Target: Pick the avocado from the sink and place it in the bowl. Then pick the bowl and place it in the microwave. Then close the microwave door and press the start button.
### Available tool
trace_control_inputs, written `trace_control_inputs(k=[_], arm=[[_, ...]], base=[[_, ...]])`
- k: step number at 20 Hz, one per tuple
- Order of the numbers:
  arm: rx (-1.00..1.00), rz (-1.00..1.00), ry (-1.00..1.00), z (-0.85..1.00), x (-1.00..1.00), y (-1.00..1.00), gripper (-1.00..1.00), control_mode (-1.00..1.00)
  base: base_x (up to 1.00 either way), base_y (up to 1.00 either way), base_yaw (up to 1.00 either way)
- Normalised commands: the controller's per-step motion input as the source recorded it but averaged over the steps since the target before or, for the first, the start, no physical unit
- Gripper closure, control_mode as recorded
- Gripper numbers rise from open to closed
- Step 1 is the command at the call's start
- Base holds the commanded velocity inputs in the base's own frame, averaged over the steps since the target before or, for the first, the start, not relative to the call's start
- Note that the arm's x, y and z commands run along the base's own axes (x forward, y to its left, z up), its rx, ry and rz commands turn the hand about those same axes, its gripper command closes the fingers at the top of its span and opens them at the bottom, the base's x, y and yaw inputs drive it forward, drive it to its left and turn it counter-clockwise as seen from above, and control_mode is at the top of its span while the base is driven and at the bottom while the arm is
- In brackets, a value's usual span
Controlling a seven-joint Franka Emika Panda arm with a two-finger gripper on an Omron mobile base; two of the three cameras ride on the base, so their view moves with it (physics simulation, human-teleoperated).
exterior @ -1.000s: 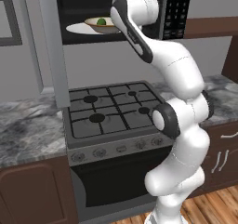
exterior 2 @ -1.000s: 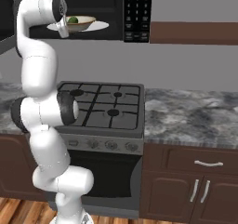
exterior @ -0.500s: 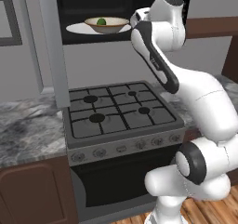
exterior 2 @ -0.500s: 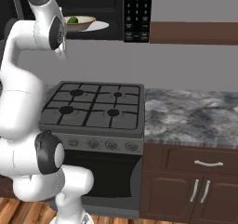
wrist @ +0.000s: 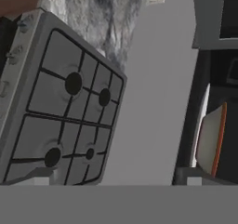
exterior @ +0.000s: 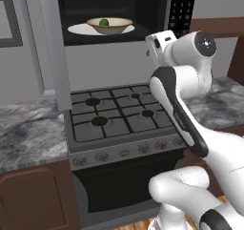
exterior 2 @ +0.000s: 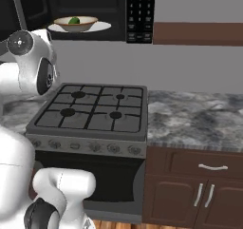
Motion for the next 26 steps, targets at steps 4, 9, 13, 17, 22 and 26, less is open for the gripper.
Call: trace_control_inputs(k=[4,9,13,17,22,26], arm=[[0.0,0.0,0.0,0.19,-1.0,0.2,-1.0,-1.0],[0.0,0.0,0.0,0.0,-1.0,0.25,-1.0,-1.0],[0.0,-0.03,-0.01,0.0,-1.0,0.26,-1.0,-1.0],[0.0,-0.08,-0.04,0.0,-1.0,0.36,-1.0,-1.0],[-0.01,-0.15,-0.02,0.0,-1.0,0.56,-1.0,-1.0],[0.0,-0.2,0.0,0.0,-1.0,0.27,-1.0,-1.0]], base=[[0.0,0.0,0.0],[0.0,0.0,0.0],[0.0,0.0,0.0],[0.0,0.0,0.0],[0.0,0.0,0.0],[0.0,0.0,0.0]])
